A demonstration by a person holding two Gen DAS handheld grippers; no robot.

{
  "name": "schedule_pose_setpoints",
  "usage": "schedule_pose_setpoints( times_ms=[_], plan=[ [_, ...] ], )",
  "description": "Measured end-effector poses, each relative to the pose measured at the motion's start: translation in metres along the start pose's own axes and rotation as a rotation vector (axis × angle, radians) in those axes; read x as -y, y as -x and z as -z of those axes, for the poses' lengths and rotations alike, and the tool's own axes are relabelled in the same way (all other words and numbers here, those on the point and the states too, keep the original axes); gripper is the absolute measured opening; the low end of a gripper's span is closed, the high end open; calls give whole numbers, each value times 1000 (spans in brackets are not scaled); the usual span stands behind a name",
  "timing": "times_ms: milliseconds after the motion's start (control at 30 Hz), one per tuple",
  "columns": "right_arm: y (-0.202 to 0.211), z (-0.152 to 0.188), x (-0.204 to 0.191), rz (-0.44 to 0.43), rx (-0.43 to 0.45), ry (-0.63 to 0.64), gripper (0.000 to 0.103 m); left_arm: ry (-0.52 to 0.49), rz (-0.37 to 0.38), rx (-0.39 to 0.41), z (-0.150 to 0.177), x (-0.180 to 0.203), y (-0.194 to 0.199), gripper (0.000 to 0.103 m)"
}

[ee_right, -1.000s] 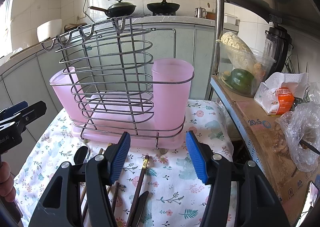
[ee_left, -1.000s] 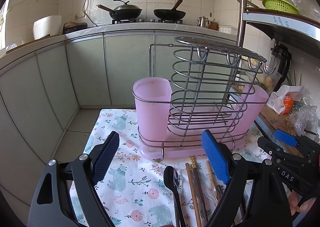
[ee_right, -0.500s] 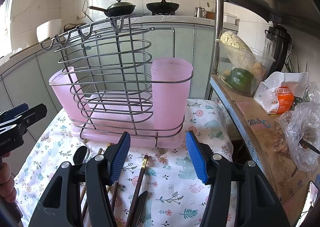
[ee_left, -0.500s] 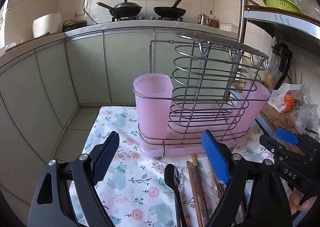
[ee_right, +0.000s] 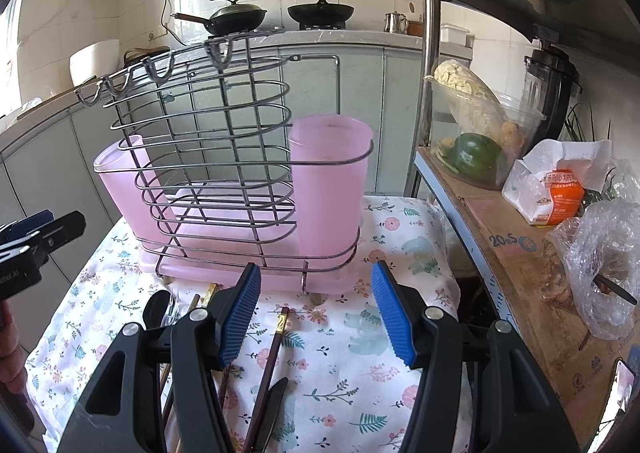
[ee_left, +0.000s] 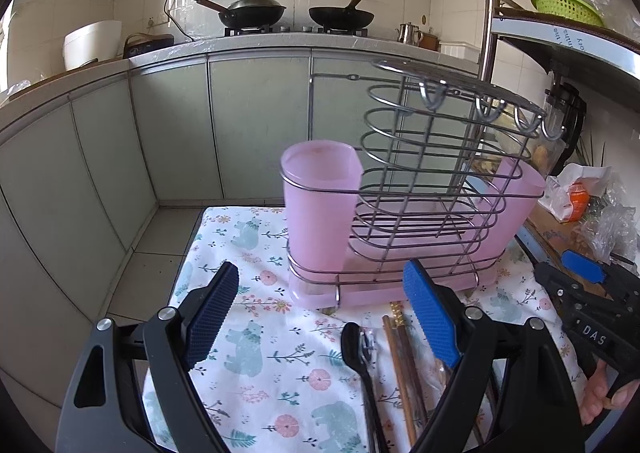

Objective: Organize utensils
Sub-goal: 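Grasp a black spoon with the left gripper while the right gripper grasps a dark gold-tipped chopstick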

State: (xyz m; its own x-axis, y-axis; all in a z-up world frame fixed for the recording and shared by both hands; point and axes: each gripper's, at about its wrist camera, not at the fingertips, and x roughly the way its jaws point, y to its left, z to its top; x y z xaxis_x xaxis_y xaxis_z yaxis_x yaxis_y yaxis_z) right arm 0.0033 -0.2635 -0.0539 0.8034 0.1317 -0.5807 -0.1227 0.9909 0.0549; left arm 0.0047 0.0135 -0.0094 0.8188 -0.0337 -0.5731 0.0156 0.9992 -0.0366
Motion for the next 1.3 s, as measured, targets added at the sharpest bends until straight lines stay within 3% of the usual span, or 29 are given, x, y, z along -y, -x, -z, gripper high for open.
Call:
schedule_pose_setpoints(
  times_ms=[67, 367, 400, 600, 900, 1033, 1167, 1300],
  plan=[
    [-2, 1, 5, -8, -15, -21, 57, 2, 19, -28, -1, -7, -2, 84],
    [-14, 10, 33, -97, -134, -145, 57, 49, 124, -241, 14, -19, -29, 58],
    [-16, 11, 35, -110, -146, -160, 53, 52, 133, -262, 16, -18, -33, 55],
    [-27, 24, 43, -151, -205, -208, 50, 104, 187, -412, 33, -17, -65, 48],
    [-40, 29, 49, -225, -270, -241, 47, 163, 195, -532, 42, -17, -111, 38],
    [-45, 30, 48, -247, -288, -241, 46, 178, 199, -578, 48, -14, -125, 29],
    [-50, 31, 47, -258, -307, -249, 46, 197, 209, -593, 54, -11, -132, 8],
    [-54, 32, 45, -272, -325, -255, 44, 237, 244, -590, 52, -17, -128, 1]
  ],
)
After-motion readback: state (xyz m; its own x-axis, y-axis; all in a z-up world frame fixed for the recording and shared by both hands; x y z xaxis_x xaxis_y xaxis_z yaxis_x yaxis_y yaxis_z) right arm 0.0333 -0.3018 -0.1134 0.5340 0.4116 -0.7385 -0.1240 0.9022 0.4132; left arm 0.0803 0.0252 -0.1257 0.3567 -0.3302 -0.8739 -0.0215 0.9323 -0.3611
